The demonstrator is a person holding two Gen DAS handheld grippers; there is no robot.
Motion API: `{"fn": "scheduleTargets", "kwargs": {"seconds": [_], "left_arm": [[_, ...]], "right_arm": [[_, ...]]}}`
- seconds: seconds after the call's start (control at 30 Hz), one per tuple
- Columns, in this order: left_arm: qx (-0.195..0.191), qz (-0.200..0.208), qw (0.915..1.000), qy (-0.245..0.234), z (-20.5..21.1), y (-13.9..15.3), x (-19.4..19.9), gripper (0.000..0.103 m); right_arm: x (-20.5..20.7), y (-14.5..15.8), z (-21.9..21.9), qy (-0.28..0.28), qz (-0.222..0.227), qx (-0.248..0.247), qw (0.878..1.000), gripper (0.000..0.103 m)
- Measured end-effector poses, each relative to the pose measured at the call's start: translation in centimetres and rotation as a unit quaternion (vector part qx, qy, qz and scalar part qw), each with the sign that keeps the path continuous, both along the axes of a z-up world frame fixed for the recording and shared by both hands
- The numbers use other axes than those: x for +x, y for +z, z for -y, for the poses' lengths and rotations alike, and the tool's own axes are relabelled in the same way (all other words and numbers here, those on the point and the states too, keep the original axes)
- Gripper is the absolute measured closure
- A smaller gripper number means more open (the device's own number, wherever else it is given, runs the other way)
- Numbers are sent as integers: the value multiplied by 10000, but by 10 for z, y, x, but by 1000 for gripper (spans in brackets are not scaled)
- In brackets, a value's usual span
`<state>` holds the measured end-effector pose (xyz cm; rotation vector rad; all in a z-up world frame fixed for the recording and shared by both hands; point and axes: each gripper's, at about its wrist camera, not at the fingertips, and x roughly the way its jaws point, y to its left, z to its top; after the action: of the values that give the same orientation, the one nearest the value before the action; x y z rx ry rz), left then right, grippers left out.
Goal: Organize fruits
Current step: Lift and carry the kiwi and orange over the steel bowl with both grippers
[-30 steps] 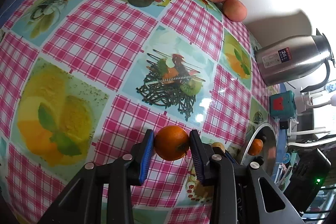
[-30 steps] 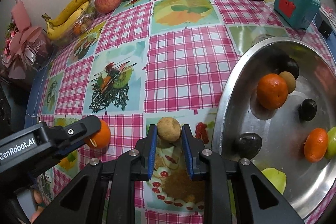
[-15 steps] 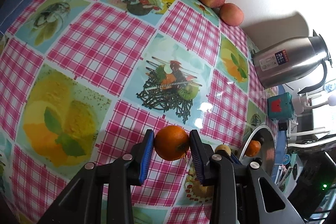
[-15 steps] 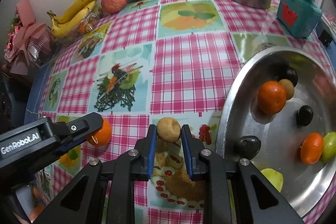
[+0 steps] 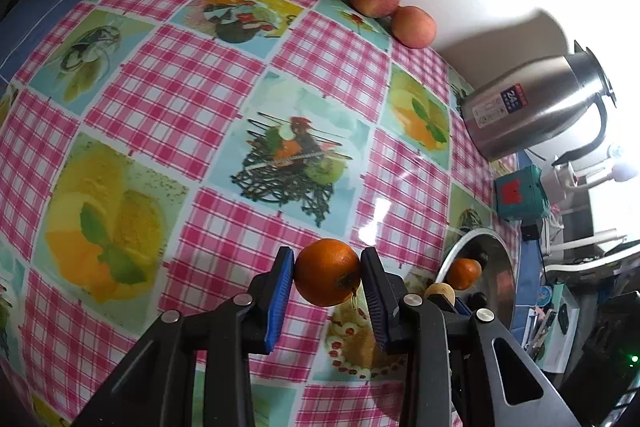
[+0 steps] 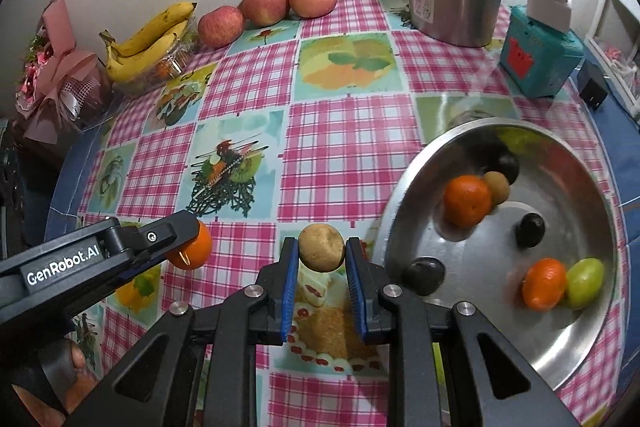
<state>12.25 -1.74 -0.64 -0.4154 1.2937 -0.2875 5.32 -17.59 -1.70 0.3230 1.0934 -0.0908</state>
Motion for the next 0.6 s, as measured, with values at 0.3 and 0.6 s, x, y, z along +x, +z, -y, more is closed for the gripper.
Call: {"fn": "scheduleTargets", "kwargs": {"seconds": [0.3,0.6], "left_arm": [[106,131,9989,-444,47,8,-15,66],[203,277,9937,-1063,103,16,-35,66]], "right_arm": [[-15,12,25,-181,-13,-215,9996,78],[-41,13,75,-660,-202,-431,9967,78]]}}
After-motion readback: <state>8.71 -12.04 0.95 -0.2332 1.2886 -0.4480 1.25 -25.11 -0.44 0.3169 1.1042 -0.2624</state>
